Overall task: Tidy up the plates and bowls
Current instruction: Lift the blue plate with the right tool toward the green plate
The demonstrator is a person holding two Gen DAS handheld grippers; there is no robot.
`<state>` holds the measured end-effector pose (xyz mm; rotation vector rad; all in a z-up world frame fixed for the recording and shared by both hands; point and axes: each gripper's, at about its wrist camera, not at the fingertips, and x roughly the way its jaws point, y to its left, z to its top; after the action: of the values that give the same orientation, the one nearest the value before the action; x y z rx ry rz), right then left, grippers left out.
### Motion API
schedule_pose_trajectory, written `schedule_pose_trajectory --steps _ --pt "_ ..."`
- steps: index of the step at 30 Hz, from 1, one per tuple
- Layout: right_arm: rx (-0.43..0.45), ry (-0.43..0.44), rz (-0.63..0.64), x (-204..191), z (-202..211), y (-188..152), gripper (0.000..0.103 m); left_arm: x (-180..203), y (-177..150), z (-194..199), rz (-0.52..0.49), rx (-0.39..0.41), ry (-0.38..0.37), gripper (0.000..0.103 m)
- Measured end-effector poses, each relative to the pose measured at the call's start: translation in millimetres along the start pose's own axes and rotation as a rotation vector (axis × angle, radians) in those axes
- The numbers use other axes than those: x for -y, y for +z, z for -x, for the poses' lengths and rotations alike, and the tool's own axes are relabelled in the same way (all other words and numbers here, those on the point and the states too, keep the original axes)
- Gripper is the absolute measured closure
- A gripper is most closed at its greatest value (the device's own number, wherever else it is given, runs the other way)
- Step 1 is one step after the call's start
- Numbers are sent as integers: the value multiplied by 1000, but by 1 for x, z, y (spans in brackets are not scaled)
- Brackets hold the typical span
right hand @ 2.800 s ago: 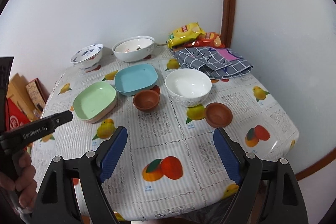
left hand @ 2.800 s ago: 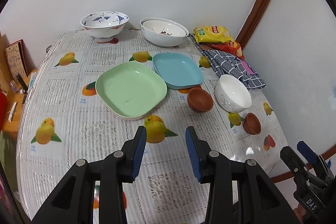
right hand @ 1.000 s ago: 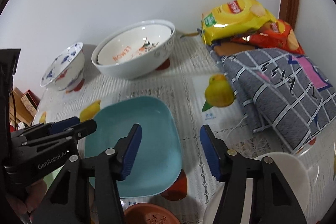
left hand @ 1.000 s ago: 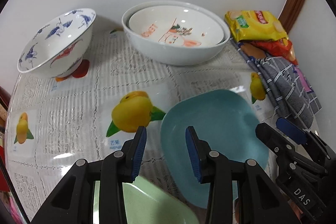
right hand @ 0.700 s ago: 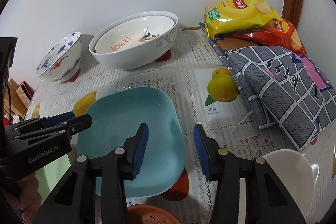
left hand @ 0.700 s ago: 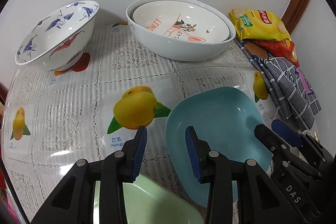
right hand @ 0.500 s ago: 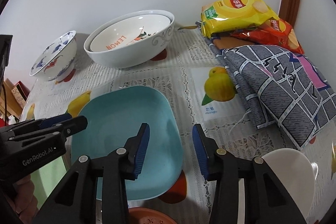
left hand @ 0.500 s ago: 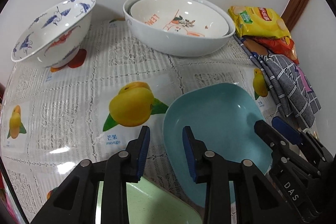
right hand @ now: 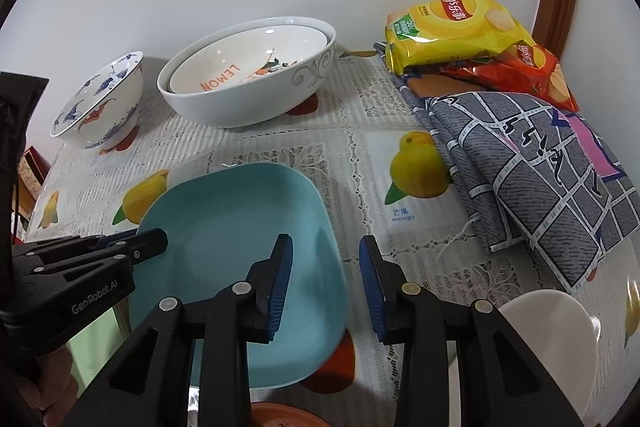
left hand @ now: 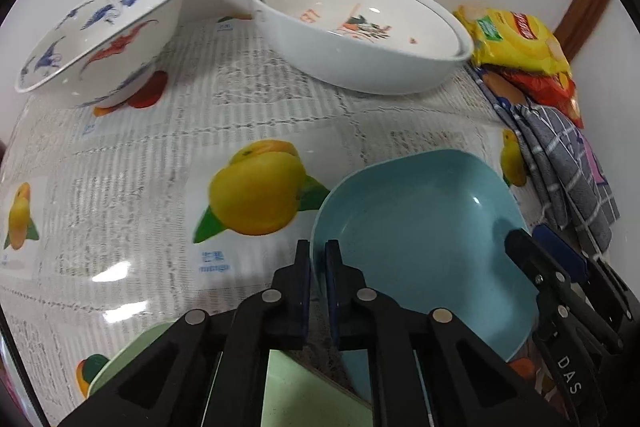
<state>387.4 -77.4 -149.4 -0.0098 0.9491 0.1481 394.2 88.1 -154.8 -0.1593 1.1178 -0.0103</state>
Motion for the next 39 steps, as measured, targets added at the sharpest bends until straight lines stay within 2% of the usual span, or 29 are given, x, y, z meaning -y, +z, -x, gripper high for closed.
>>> schedule_pose_trajectory --steps 3,8,14,16,17,18,19,21,31,35,39 --pt "-6 2 2 -1 -1 0 68 -5 2 3 19 4 17 96" --pt "-24 20 15 -9 -5 -1 68 -9 3 0 33 -20 3 94" --pt "-37 -12 20 -15 -14 -3 71 -4 3 -4 21 -10 12 94" --pt "-52 4 13 -16 -18 -4 80 -4 2 -4 17 -2 16 93" --pt "-47 -18 21 -17 -20 -5 83 -5 2 -3 22 1 11 94" --pt "-43 -38 22 -18 -21 -6 90 -5 3 -3 27 3 6 95" --pt "-36 -52 22 -17 -21 -6 93 -6 4 -2 31 3 -1 95" --pt "-29 -25 4 -14 -18 -6 94 -8 5 1 40 11 -11 95" --pt "52 45 -53 -5 24 -3 97 -8 6 44 37 63 -44 95" --pt "69 73 -98 2 51 -9 97 -3 -5 73 27 93 -52 95" --pt "90 54 -97 1 82 -19 97 0 -20 95 22 100 -66 95"
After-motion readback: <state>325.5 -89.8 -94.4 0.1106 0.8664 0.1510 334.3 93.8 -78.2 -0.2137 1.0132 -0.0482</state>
